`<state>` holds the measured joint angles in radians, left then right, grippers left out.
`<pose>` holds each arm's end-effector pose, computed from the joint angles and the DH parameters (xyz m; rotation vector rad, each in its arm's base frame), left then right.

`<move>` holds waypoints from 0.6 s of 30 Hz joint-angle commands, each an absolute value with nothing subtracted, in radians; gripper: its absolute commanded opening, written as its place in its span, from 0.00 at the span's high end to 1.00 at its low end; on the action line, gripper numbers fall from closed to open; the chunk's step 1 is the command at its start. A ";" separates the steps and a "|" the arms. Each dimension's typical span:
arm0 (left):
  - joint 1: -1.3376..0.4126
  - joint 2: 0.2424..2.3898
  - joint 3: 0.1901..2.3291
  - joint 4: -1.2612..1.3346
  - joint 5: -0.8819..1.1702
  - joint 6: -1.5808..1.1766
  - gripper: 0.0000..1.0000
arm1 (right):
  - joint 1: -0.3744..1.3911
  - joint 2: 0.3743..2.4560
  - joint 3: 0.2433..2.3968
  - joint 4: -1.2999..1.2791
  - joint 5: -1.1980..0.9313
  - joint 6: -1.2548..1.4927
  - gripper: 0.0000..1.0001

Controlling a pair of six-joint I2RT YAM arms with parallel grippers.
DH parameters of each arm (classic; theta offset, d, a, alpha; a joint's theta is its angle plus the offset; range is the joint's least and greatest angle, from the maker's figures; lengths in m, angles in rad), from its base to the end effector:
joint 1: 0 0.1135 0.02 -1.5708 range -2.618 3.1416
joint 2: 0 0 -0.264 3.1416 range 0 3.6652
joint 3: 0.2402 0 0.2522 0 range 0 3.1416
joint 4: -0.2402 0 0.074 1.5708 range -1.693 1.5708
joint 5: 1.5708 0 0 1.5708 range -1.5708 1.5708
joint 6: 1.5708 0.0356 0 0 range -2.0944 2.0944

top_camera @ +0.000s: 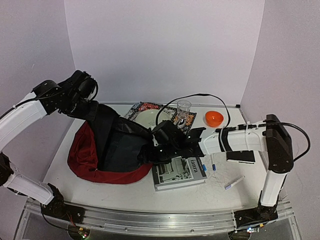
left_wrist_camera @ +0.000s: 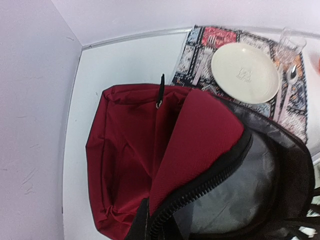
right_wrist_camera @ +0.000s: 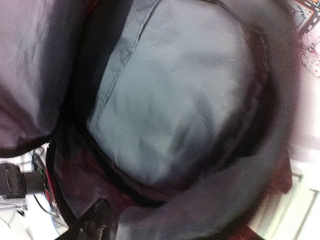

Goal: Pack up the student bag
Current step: Place the largest pocket of the bag in the student bag.

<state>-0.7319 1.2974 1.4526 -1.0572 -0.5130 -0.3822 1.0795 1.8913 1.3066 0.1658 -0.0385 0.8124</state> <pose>0.1951 -0.1518 0.3824 0.1950 2.3170 0.0902 0.2067 0.3892 0.2343 -0.3231 2.1964 1.1942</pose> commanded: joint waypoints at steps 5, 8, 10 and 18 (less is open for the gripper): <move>-0.723 1.307 1.307 -1.048 -0.616 -0.349 1.00 | 0.999 1.634 1.168 0.098 -0.071 0.689 0.19; -0.712 1.312 1.276 -1.049 -0.642 -0.344 1.00 | 0.943 1.554 1.075 0.072 -0.067 0.676 0.15; -0.707 1.326 1.263 -1.046 -0.638 -0.349 1.00 | 0.906 1.512 1.015 0.049 -0.064 0.674 0.14; -0.686 1.432 1.151 -0.927 -0.574 -0.405 0.98 | 0.767 1.428 0.839 0.017 -0.077 0.661 0.11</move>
